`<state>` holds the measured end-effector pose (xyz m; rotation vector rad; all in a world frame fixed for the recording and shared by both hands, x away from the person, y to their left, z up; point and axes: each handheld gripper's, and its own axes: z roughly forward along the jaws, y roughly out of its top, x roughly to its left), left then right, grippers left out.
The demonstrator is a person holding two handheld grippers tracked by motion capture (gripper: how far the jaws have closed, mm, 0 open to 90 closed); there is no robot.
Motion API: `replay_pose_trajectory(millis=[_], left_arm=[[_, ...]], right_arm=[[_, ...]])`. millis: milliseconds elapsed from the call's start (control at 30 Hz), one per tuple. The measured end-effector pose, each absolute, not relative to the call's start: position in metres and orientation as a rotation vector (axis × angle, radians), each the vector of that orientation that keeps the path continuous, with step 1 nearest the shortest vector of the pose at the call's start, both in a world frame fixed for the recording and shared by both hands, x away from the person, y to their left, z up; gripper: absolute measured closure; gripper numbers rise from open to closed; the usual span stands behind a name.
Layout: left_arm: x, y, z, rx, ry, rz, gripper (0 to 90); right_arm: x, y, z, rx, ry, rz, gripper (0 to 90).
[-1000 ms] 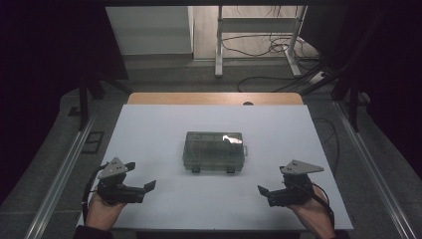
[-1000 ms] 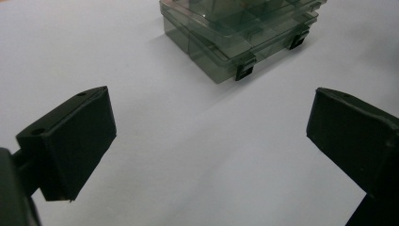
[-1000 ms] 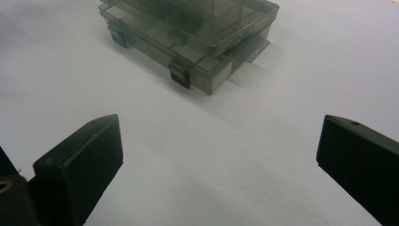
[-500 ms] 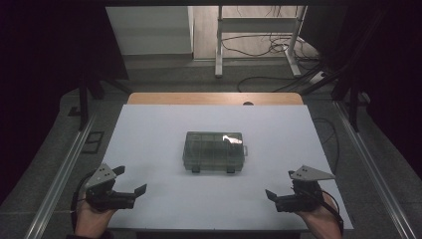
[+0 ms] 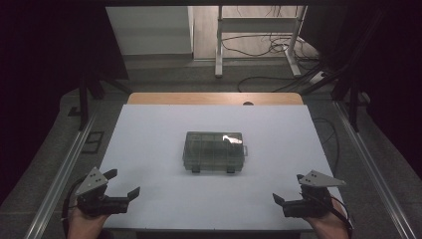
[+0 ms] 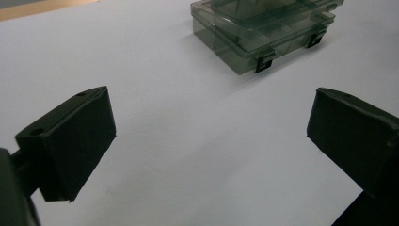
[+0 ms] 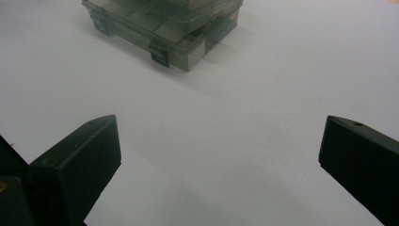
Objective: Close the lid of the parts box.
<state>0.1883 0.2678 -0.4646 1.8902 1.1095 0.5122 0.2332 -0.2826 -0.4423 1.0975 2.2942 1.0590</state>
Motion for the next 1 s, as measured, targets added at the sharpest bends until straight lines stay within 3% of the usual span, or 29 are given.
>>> replay_pose_trajectory(millis=[1000], left_arm=[[0.166,0.283,-0.47,1.877,1.149,0.558,1.8]], right_arm=[[0.203,-0.31,-0.442,1.179,2.235,1.023,0.0]])
